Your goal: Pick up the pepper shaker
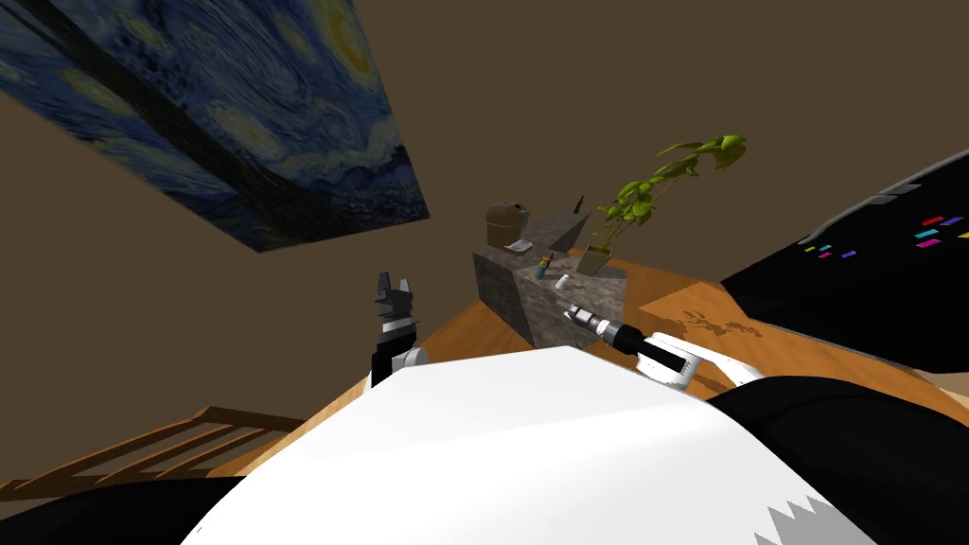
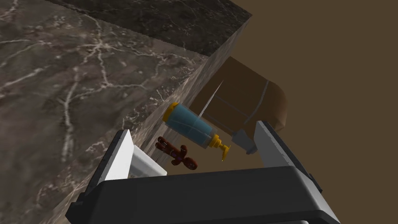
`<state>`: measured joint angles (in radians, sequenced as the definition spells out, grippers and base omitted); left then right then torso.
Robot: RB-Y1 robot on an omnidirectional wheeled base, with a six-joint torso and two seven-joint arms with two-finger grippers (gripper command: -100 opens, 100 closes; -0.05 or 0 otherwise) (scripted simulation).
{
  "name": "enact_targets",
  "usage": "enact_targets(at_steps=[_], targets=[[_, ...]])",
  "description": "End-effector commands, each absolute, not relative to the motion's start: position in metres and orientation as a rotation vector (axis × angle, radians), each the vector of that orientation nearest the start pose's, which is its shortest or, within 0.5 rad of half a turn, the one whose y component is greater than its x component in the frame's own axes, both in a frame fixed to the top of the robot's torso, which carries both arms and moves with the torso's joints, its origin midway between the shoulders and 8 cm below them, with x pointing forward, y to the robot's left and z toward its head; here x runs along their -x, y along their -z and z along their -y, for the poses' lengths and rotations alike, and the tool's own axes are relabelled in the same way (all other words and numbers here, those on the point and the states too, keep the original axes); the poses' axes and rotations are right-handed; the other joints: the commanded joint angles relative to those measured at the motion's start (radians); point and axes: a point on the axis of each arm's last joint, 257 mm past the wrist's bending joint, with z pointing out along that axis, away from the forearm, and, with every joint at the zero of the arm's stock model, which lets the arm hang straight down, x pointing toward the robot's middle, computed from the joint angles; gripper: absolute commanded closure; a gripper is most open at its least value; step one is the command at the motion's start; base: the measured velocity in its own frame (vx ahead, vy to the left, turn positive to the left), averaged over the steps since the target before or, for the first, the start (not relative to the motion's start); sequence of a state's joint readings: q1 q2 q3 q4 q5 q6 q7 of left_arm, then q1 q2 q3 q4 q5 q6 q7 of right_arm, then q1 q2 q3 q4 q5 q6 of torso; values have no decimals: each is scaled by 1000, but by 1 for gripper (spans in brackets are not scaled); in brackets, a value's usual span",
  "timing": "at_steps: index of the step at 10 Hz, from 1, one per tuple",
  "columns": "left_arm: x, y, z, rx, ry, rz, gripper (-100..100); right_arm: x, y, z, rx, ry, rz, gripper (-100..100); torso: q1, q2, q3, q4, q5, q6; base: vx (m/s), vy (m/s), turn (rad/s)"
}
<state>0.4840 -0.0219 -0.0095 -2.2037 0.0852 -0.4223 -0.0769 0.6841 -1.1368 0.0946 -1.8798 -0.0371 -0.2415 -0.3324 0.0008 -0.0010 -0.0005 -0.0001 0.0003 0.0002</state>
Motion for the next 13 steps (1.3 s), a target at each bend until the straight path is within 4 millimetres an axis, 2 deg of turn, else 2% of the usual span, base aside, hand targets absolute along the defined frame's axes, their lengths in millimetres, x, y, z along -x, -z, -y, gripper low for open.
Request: enact_targets(at_steps=[1, 2, 3, 4, 5, 6, 7, 8, 9, 10, 11, 12, 13], targets=[[-370, 21, -291, 811, 1268, -661, 0, -323, 283, 396, -731, -828, -2021, -100, 0, 0, 0, 0, 0, 0, 24, 16, 66], [-370, 21, -291, 811, 1268, -661, 0, -315, 295, 410, -737, -775, -2067, -100, -1, 0, 0, 0, 0, 1, 36, 21, 110], [-370, 21, -291, 811, 1268, -661, 0, -315, 293, 413, -715, -762, -2084, -100, 0, 0, 0, 0, 0, 0, 29, 15, 58], [-370, 21, -291, 811, 1268, -661, 0, -307, 304, 428, -714, -707, -2130, -100, -1, 0, 0, 0, 0, 0, 30, 18, 152], [-370, 21, -291, 811, 1268, -661, 0, -308, 302, 430, -696, -695, -2143, -100, -1, -1, 0, 0, 0, 0, 30, 10, 46], [-370, 21, -291, 811, 1268, -661, 0, -299, 311, 447, -688, -637, -2189, -100, -1, 0, 0, 0, 0, 1, 32, 20, 91], [-370, 21, -291, 811, 1268, -661, 0, -300, 309, 449, -673, -627, -2199, -100, -1, 0, 0, 0, 0, 0, 30, 10, 49], [-370, 21, -291, 811, 1268, -661, 0, -292, 316, 465, -664, -570, -2241, -100, -1, 0, 0, 0, 0, 1, 39, 8, 84], [-370, 21, -291, 811, 1268, -661, 0, -293, 314, 467, -647, -559, -2252, -100, -1, -1, 0, 0, 0, 0, 35, 4, 65], [-370, 21, -291, 811, 1268, -661, 0, -285, 320, 483, -637, -503, -2290, -100, -1, -1, 0, 0, 0, 1, 41, 5, 107], [-370, 21, -291, 811, 1268, -661, 0, -286, 318, 485, -619, -491, -2300, -100, -1, -1, -1, 0, 0, 0, 36, 3, 47], [-370, 21, -291, 811, 1268, -661, 0, -278, 322, 501, -602, -434, -2338, -100, -1, -1, 0, 0, 0, 1, 44, 6, 70], [-370, 21, -291, 811, 1268, -661, 0, -280, 320, 503, -589, -425, -2345, -100, -1, -1, -1, 0, 0, 0, 37, 2, 54]])
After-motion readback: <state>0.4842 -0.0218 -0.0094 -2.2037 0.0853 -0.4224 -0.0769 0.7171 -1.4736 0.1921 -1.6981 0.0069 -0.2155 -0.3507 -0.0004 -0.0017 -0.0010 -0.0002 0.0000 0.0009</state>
